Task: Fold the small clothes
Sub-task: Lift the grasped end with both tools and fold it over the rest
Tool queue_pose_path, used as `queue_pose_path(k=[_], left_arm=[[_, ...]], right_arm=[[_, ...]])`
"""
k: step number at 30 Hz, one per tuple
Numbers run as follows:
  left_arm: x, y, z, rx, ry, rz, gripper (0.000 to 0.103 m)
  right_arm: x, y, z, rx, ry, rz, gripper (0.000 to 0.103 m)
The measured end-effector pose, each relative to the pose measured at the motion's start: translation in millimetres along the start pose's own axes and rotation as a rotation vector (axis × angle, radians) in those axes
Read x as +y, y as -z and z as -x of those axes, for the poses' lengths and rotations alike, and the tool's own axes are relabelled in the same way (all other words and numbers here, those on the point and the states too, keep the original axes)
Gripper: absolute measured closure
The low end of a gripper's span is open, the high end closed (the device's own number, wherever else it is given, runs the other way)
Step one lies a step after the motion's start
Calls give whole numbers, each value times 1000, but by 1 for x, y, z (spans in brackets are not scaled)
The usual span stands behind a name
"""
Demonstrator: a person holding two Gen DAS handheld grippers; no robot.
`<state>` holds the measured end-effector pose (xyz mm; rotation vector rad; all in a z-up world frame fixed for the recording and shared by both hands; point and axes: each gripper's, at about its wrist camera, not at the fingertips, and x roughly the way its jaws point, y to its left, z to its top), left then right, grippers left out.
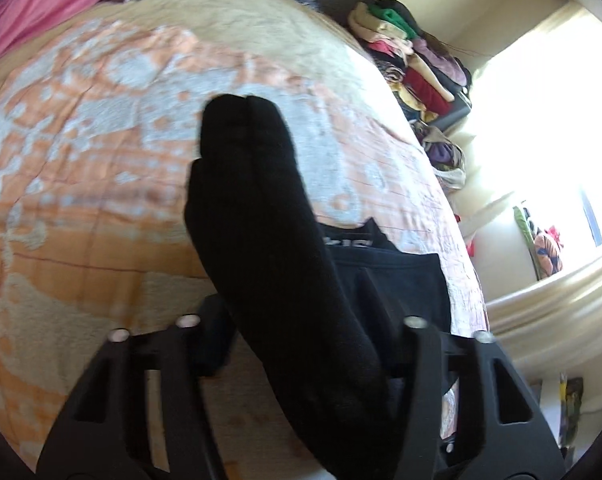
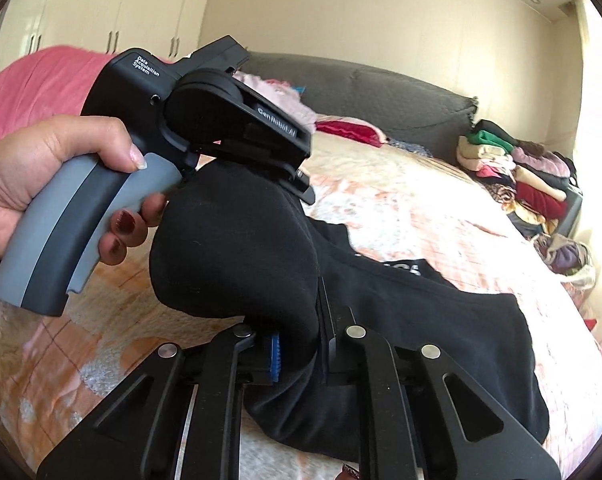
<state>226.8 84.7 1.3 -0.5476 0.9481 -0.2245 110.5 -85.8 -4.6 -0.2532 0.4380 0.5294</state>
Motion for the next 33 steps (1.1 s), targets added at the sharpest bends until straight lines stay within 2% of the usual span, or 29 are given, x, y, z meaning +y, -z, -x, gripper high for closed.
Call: queue_pose_path(k=[2,10,24,33], left_arm=[[-15,0,0,-7,-13,-36,69],[-72,-2,-9,-25,-51,-133,70],[-124,6,-43,9,-31,-196,70],[-147,15,-74,52,-39,-218,70]], right_arm=[[-8,0,6,-12,11,-29,91],[-41,4,26,-45,51,-124,92],[-82,26,54,-41,96,-234,93],[-106,40,48,-4,89,-317,93]])
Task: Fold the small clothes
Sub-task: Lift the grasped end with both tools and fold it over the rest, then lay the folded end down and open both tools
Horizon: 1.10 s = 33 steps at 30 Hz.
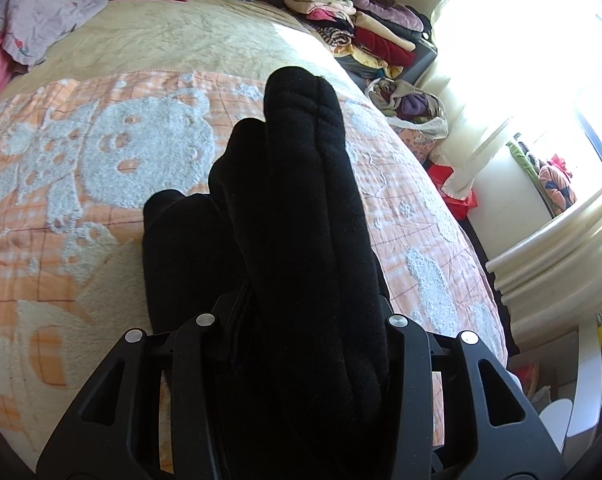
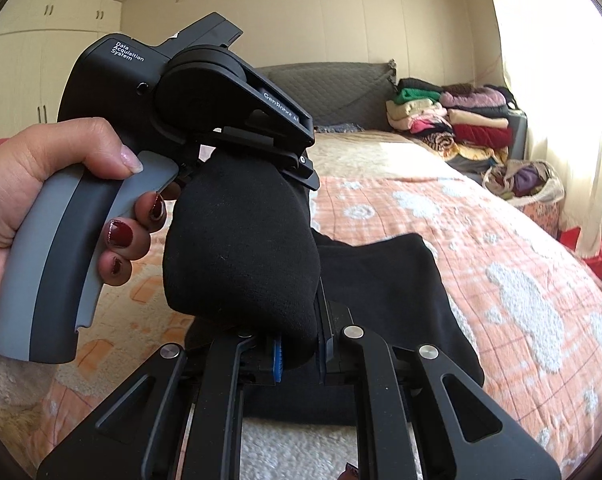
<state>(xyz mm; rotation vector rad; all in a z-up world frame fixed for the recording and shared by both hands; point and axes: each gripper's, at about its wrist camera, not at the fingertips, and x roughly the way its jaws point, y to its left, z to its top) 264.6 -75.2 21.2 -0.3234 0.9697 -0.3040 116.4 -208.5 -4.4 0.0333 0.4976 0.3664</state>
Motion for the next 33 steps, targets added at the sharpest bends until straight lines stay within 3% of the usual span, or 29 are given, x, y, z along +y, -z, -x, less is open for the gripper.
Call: queue_pose_path(k=[15,20,22,25,30,33], left_arm=[[-32,6,-57,112,-45,-34,65],[-39,8,-72,138,-59,-32,52],[-42,10,-77,154,-40,-44,40],[-46,13,-77,155,5,-48,27],[-39,14,-55,103,38,-27,27],[-25,18,-32,43,3,-23,27]], right_arm=[[-44,20,-14,91,-46,-194,92],[-55,28,-16,113,-78,-268,92],[-61,30,-19,127,-84,-300,92],[-69,38,-22,146,-65,-328,88],[-85,45,-19,150,-78,-412,83],[-90,41,-16,160,-88,-429,75]])
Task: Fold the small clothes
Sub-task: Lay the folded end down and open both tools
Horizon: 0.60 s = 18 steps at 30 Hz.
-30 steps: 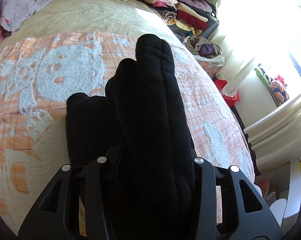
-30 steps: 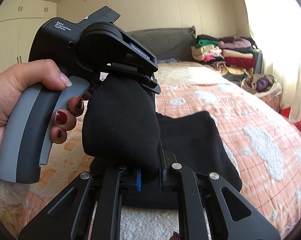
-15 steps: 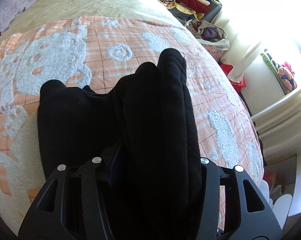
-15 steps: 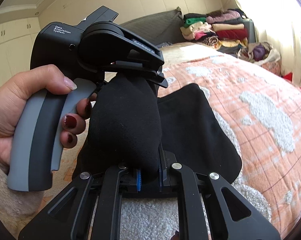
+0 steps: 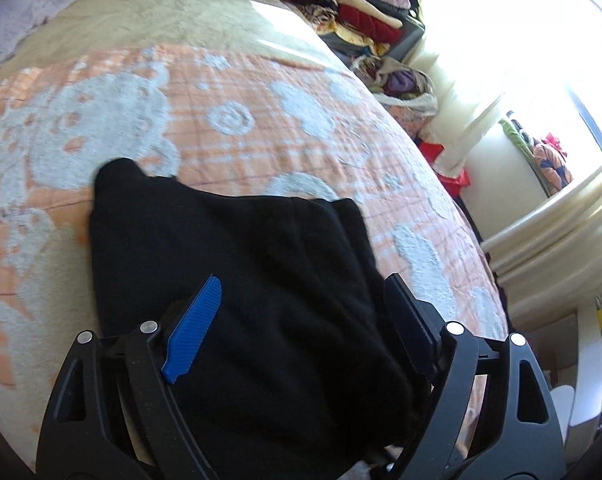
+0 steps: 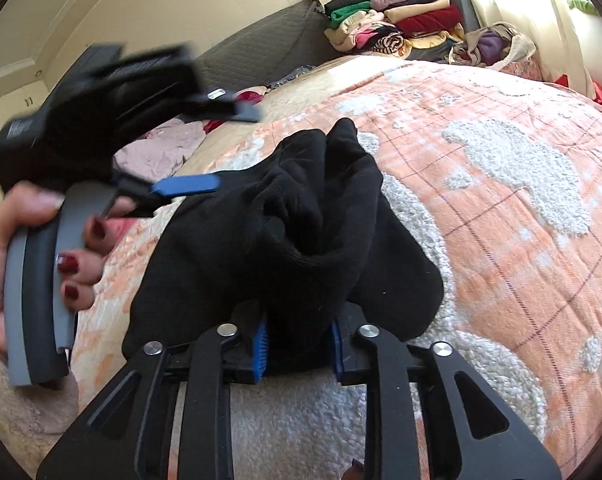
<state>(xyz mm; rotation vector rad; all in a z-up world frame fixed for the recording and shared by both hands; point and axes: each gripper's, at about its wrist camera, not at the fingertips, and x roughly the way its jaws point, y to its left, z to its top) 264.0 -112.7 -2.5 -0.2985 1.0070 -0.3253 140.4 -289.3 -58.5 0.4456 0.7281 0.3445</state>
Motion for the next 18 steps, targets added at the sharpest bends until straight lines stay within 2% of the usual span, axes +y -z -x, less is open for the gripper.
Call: queue_pose_path(k=[2,7,10,14,17,18], left_arm=[[10,5,10,-24,-35,2,27],[38,27,25,-43,-137,-1,27],[49,41,27,-29,-150,0,27],[49,60,26,-9,-178,-32,27],[46,70,23,-1,-170,-42,27],[46,71,23,-2,-171,-43,27]], right_arm=[[2,-1,5,-2,-2,-11,70],[-10,-20,9,-4,-40,-57,47],[-17,-32,5,20,-65,-83,41],[-25,-46,-9,72,-87,-112,41],[-29,-53,-15,82,-72,-107,42],[-30,-55,-18,83,-77,-107,50]])
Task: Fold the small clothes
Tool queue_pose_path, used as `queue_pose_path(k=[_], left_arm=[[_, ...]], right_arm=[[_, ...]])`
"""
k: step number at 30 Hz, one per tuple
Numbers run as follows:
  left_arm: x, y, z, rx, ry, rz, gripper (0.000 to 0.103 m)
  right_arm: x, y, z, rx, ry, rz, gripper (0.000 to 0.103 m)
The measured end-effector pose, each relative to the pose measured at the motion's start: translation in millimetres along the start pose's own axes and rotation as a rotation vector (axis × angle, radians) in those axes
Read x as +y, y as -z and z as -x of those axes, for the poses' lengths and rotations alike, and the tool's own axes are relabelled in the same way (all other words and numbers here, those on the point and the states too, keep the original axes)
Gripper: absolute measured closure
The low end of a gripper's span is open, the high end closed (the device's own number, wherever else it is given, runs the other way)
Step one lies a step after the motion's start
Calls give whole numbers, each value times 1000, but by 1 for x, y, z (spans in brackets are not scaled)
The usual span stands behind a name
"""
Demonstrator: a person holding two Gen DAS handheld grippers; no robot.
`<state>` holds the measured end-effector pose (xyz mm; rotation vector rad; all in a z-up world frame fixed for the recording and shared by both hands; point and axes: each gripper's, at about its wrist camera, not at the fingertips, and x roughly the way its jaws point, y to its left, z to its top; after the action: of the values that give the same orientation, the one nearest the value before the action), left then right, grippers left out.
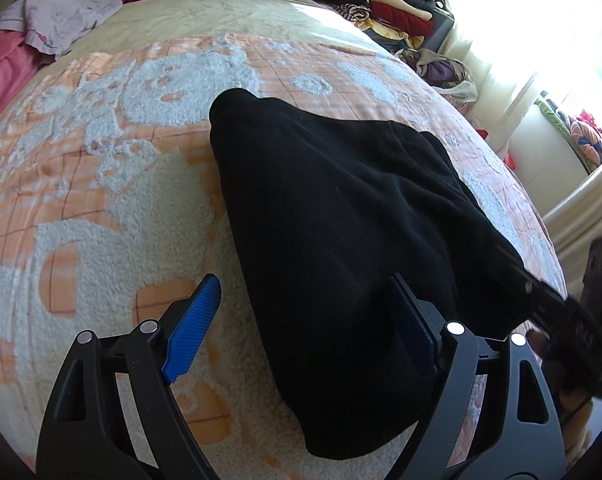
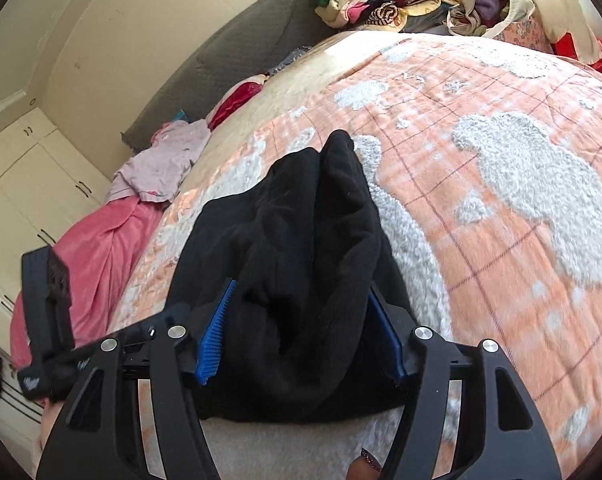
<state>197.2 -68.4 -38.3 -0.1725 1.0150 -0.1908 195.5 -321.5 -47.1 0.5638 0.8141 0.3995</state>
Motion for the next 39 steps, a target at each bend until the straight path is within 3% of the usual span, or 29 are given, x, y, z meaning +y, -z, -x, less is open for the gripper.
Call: queue_pose_path(k=[1,2,8,12,17,19,26,29,39], left_arm=[[-1,2,0,1,5,-5,27],[-2,2,0,1,4,-8,27],[-14,7,6,-7,4,-49,27],[-15,11,4,4,24,-45,27],[-18,13,3,7,21,-53,27],[-18,13,4,6,18,-53,27],[-16,14,5,5,21,-46,27],[-15,15,6,3,20,-49,26],[-13,19,10,3,27,-48,26]], right_arm=[[0,-1,-1,1,-5,5,75],[4,0,0,6,-5,21,80],[24,-7,15,-25,12,181,82],[-3,-1,1,20,38,105,82],[-11,6,3,9,48,66,76],[-9,6,3,12,68,60,68],[0,10,10,14,136,79,55],[2,11,12,15,173,89,43],[7,6,23,-5,174,87,40]])
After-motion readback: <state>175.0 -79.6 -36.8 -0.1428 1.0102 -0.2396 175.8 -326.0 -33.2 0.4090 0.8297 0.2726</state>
